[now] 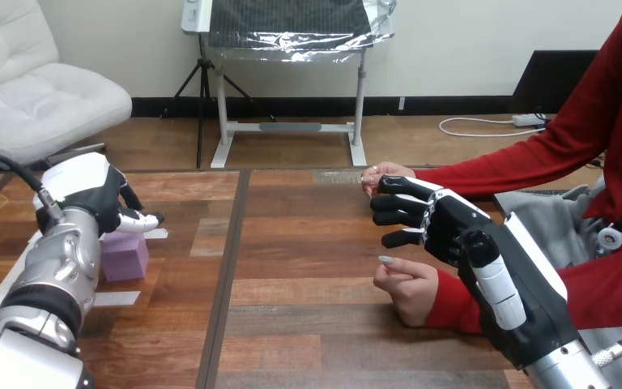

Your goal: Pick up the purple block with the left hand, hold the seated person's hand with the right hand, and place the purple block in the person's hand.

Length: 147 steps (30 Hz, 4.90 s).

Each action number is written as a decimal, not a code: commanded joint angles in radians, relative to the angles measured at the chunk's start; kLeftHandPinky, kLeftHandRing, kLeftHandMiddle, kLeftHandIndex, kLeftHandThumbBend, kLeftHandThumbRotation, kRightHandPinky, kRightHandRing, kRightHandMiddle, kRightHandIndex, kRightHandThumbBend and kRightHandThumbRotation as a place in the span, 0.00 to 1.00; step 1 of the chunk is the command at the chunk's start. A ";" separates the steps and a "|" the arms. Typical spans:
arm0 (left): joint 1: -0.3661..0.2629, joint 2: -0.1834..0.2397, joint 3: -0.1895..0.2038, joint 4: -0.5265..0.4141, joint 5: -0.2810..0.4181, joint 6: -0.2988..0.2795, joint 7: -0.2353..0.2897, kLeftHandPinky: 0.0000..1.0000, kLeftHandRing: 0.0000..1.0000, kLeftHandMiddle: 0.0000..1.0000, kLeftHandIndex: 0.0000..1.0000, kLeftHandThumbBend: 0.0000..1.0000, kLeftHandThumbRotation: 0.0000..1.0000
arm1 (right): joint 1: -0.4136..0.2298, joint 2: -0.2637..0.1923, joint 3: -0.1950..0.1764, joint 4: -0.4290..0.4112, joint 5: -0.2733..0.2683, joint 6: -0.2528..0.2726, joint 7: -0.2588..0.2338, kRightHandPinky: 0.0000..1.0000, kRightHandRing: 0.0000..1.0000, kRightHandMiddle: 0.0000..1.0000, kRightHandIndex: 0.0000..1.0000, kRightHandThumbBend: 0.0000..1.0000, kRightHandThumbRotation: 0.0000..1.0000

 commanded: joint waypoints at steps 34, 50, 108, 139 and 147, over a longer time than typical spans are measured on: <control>-0.061 -0.001 0.024 -0.029 -0.009 -0.022 0.071 0.47 0.55 0.58 0.60 0.66 0.50 | -0.044 0.000 -0.008 -0.032 0.014 0.002 -0.001 0.70 0.78 0.79 0.81 0.87 1.00; -0.062 -0.004 0.015 -0.027 -0.001 -0.023 0.068 0.63 0.72 0.75 0.77 0.67 0.57 | -0.039 0.000 -0.008 -0.041 0.011 0.011 -0.004 0.70 0.78 0.79 0.81 0.88 1.00; -0.090 -0.012 -0.043 -0.015 0.055 0.055 -0.178 0.79 0.86 0.89 0.90 0.86 0.58 | -0.039 -0.001 -0.007 -0.035 -0.001 -0.006 -0.002 0.71 0.78 0.79 0.81 0.90 1.00; -0.074 -0.023 -0.045 -0.008 0.056 0.073 -0.159 0.86 0.89 0.90 0.89 0.84 0.52 | -0.039 -0.001 -0.005 -0.037 -0.005 -0.010 -0.001 0.69 0.78 0.78 0.81 0.92 1.00; -0.074 -0.026 -0.053 -0.005 0.061 0.088 -0.184 0.89 0.90 0.91 0.89 0.81 0.49 | -0.040 -0.001 -0.006 -0.034 0.000 -0.015 0.004 0.69 0.77 0.78 0.81 0.92 1.00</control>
